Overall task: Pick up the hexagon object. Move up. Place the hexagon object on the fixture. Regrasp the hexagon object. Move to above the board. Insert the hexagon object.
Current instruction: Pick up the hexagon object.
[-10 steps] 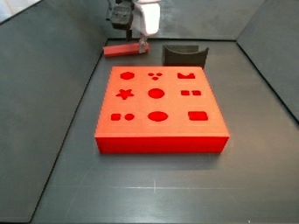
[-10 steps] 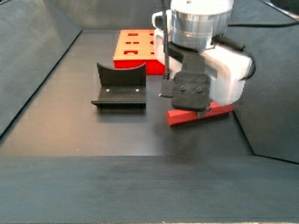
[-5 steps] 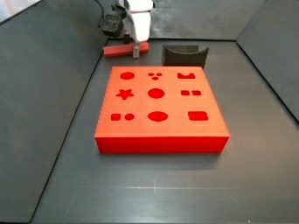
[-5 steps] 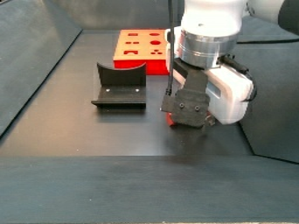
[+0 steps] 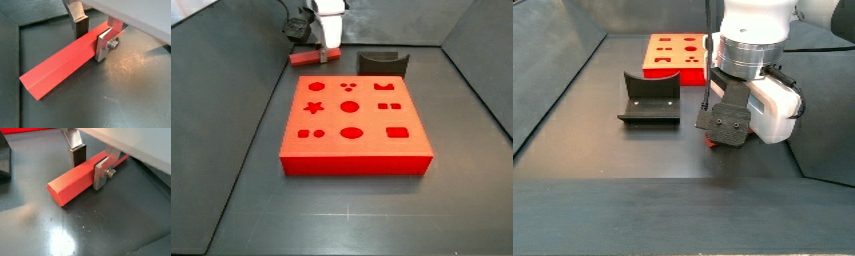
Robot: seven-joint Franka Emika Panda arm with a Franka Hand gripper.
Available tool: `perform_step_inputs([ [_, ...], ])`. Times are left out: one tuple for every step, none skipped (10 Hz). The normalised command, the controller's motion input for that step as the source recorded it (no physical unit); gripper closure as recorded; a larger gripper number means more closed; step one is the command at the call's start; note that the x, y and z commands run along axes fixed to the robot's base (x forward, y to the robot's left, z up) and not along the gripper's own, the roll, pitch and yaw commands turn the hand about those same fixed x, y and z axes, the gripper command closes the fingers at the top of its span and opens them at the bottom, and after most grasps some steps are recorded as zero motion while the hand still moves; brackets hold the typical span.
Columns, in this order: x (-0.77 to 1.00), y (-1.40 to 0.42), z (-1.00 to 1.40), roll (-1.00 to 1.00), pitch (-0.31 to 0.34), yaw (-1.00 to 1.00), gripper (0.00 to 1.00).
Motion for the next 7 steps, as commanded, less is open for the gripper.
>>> perform_step_inputs([
  [0.00, 0.00, 0.00, 0.00, 0.000, 0.00, 1.00],
  [0.00, 0.00, 0.00, 0.00, 0.000, 0.00, 1.00],
  [0.00, 0.00, 0.00, 0.00, 0.000, 0.00, 1.00],
  [0.00, 0.00, 0.00, 0.00, 0.000, 0.00, 1.00],
  [0.00, 0.00, 0.00, 0.00, 0.000, 0.00, 1.00],
  [0.00, 0.00, 0.00, 0.00, 0.000, 0.00, 1.00],
  [0.00, 0.00, 0.00, 0.00, 0.000, 0.00, 1.00],
])
